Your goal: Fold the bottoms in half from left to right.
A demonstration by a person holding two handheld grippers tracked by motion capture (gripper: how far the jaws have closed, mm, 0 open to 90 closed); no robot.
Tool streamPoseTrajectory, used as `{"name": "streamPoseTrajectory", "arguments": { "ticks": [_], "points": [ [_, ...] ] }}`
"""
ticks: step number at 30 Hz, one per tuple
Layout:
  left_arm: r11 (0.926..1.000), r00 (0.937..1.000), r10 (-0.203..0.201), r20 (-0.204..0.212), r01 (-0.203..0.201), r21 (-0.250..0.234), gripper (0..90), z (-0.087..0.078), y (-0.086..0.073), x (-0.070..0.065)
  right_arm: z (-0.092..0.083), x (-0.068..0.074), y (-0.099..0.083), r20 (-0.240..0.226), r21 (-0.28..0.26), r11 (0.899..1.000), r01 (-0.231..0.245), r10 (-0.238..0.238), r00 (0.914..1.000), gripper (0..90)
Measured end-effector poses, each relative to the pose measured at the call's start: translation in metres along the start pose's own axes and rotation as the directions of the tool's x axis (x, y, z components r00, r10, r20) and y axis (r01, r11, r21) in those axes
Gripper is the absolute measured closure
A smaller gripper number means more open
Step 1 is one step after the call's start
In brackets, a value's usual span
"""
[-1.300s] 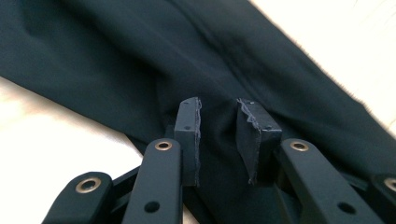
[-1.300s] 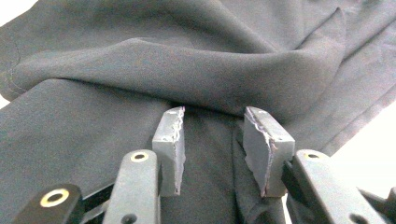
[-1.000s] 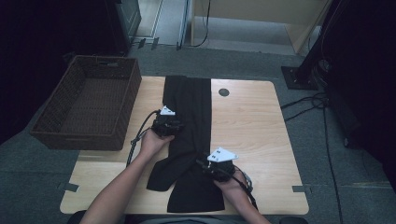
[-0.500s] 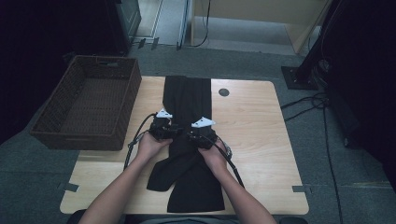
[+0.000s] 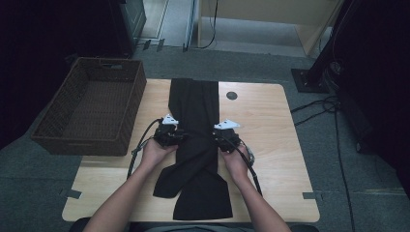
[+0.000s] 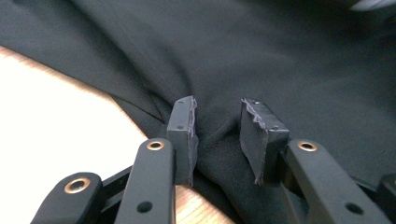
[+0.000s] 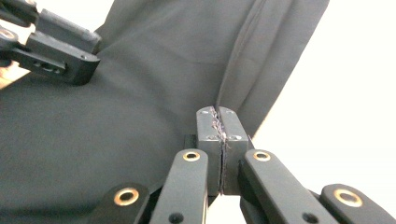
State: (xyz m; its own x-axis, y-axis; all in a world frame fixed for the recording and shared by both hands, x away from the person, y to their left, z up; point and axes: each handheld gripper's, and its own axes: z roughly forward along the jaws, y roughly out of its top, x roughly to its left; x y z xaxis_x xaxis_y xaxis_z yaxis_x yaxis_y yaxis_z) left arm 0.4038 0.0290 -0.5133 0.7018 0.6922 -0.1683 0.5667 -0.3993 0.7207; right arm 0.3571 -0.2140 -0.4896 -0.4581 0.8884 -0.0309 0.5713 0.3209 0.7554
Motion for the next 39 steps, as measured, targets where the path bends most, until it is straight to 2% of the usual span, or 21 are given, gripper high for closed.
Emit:
{"name": "streamPoseTrajectory", "arguments": {
  "ticks": [3, 5, 6, 8, 9, 10, 11, 13, 14, 17, 19, 23, 24, 27, 28, 30, 31, 33, 35, 37, 39],
  "points": [
    [1.0, 0.9999, -0.004, 0.013, 0.004, 0.001, 65.9, 0.0, 0.0, 0.0, -0.018, -0.019, -0.013, -0.002, -0.028, 0.998, -0.049, 0.049, 0.9988, 89.6],
    [0.9999, 0.9995, -0.016, 0.026, 0.016, -0.002, 65.9, 0.002, 0.0, -0.003, -0.017, -0.028, -0.022, 0.009, 0.01, 0.997, -0.074, 0.073, 0.9973, 88.7],
    [1.0, 0.9998, -0.007, 0.016, 0.007, 0.002, 65.8, 0.002, 0.0, -0.004, -0.015, -0.03, -0.027, 0.032, 0.031, 0.996, -0.087, 0.086, 0.9957, 84.4],
    [0.9999, 0.9999, 0.013, 0.001, -0.013, 0.004, 65.4, 0.002, 0.0, -0.007, -0.018, -0.032, -0.031, 0.058, 0.022, 0.994, -0.111, 0.11, 0.9923, 71.7],
    [0.9999, 0.9999, 0.012, 0.002, -0.012, 0.004, 64.9, 0.002, 0.0, -0.007, -0.023, -0.032, -0.031, 0.042, -0.006, 0.992, -0.124, 0.124, 0.9914, 69.9],
    [0.9999, 0.9999, 0.011, 0.002, -0.011, 0.004, 64.7, 0.002, 0.0, -0.007, -0.031, -0.03, -0.031, -0.003, -0.049, 0.987, -0.151, 0.151, 0.9886, 69.6],
    [1.0, 1.0, 0.008, 0.003, -0.008, 0.002, 64.7, 0.002, 0.0, -0.006, -0.039, -0.024, -0.031, -0.044, -0.075, 0.985, -0.156, 0.153, 0.9872, 69.9],
    [1.0, 1.0, -0.001, 0.007, 0.001, -0.002, 64.1, 0.002, 0.0, -0.007, -0.045, -0.011, -0.032, -0.104, -0.08, 0.987, -0.136, 0.128, 0.9864, 69.5],
    [1.0, 0.9999, -0.005, 0.009, 0.005, -0.001, 62.9, 0.002, 0.0, -0.007, -0.048, 0.003, -0.034, -0.135, -0.083, 0.992, -0.099, 0.088, 0.9869, 69.1],
    [0.9999, 0.9998, -0.017, 0.01, 0.017, 0.001, 58.7, 0.002, 0.001, -0.009, -0.048, 0.029, -0.043, -0.176, -0.058, 0.998, -0.008, -0.002, 0.9843, 67.9],
    [0.9996, 0.9989, -0.023, 0.039, 0.024, -0.012, 58.3, 0.002, 0.003, -0.013, -0.041, 0.042, -0.05, -0.192, -0.031, 0.999, 0.02, -0.025, 0.9811, 68.2],
    [0.999, 0.9984, 0.045, 0.033, -0.046, 0.003, 57.0, 0.008, 0.004, -0.022, -0.027, 0.046, -0.054, -0.212, 0.008, 1.0, 0.019, -0.017, 0.9772, 69.9],
    [0.9985, 0.9982, 0.055, 0.025, -0.055, -0.002, 57.0, 0.009, 0.004, -0.022, -0.024, 0.046, -0.054, -0.205, -0.004, 1.0, 0.027, -0.027, 0.9783, 70.5],
    [0.998, 0.9981, 0.06, 0.016, -0.06, -0.02, 56.8, 0.004, 0.009, -0.02, -0.016, 0.045, -0.05, -0.199, -0.01, 1.0, 0.029, -0.03, 0.9796, 70.2],
    [0.9969, 0.998, 0.062, 0.011, -0.062, -0.048, 56.3, -0.001, 0.012, -0.021, -0.014, 0.045, -0.049, -0.199, -0.018, 0.999, 0.028, -0.031, 0.9796, 70.2],
    [0.9944, 0.9981, 0.047, 0.039, -0.043, -0.097, 55.6, -0.008, 0.016, -0.02, -0.01, 0.045, -0.047, -0.185, -0.029, 0.999, 0.031, -0.036, 0.9821, 70.2],
    [0.9947, 0.9977, 0.038, 0.055, -0.033, -0.097, 55.7, -0.007, 0.016, -0.02, -0.007, 0.046, -0.045, -0.182, -0.031, 0.999, 0.03, -0.035, 0.9828, 69.7],
    [0.9974, 0.9973, 0.038, 0.063, -0.034, -0.063, 55.8, -0.003, 0.014, -0.019, -0.004, 0.048, -0.042, -0.185, -0.029, 0.999, 0.044, -0.049, 0.9814, 68.0],
    [0.9968, 0.9962, 0.07, 0.052, -0.068, -0.042, 55.9, 0.0, 0.011, -0.019, -0.003, 0.049, -0.041, -0.181, -0.03, 0.998, 0.059, -0.063, 0.9814, 67.3],
    [0.9968, 0.9957, 0.074, 0.055, -0.072, -0.034, 56.2, 0.003, 0.01, -0.021, -0.003, 0.05, -0.041, -0.184, -0.031, 0.997, 0.065, -0.07, 0.9805, 65.3],
    [0.997, 0.9955, 0.078, 0.055, -0.078, 0.002, 57.0, 0.008, 0.008, -0.02, -0.004, 0.05, -0.041, -0.198, -0.03, 0.998, 0.06, -0.065, 0.978, 61.6]
  ]
}}
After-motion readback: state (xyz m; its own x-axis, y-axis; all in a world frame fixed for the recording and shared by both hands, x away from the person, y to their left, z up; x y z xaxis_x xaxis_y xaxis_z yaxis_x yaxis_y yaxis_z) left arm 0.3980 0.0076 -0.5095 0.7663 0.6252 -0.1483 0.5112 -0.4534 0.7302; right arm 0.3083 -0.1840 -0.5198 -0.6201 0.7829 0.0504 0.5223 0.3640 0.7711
